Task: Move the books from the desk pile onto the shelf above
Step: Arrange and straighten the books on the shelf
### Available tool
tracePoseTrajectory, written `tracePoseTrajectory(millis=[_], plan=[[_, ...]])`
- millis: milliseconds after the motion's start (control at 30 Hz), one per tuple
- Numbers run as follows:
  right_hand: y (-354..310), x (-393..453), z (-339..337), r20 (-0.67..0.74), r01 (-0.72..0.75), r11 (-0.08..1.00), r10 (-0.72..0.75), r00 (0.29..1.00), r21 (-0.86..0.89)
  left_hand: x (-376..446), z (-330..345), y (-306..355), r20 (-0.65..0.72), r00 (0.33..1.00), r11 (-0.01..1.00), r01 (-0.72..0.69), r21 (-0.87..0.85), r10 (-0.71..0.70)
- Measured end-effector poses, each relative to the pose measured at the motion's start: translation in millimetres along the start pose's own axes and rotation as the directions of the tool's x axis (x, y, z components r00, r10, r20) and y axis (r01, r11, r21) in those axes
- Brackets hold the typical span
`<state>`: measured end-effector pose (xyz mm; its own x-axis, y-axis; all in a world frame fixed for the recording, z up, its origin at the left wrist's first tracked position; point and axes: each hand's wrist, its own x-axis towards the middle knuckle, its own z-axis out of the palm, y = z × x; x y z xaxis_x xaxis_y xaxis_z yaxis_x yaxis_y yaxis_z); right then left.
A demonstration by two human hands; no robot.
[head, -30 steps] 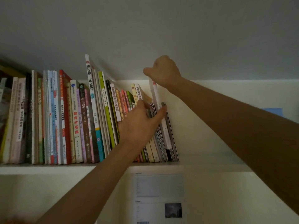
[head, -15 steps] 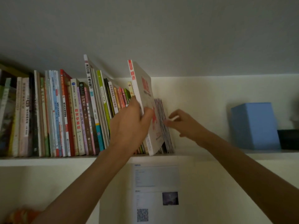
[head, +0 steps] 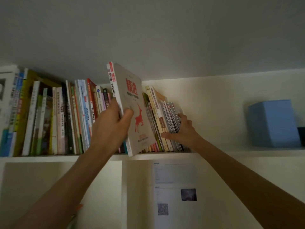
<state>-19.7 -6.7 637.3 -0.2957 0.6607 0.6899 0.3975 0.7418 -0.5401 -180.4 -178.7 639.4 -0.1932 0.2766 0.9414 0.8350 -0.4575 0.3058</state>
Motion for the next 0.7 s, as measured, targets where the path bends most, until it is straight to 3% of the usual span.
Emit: tracePoseTrajectory(millis=[100, 233, 433, 700], plan=[[0.9, 1.4, 5.4, -0.034, 0.044, 0.999, -0.044, 0.998, -0.003, -3.6, 2.8, -8.0, 0.031, 0.998, 0.999, 0.05, -0.016, -0.05], [-1.2, 1.0, 19.0, -0.105, 0.116, 0.984, -0.131, 0.986, -0.134, -4.7, 7.6, -16.3, 0.035, 0.995, 0.995, 0.092, -0.041, -0.091], [13.8, 3.6, 3.2, -0.101, 0.127, 0.989, -0.119, 0.988, 0.079, -3.9, 16.6, -18.7, 0.012, 0.996, 0.983, 0.086, -0.164, -0.085], [23.6, 2.9, -12.0, -0.219, 0.126, 0.991, -0.115, 0.969, 0.035, -0.4, 44.9, 2.7, -0.034, 0.999, 0.979, -0.014, -0.201, 0.008]])
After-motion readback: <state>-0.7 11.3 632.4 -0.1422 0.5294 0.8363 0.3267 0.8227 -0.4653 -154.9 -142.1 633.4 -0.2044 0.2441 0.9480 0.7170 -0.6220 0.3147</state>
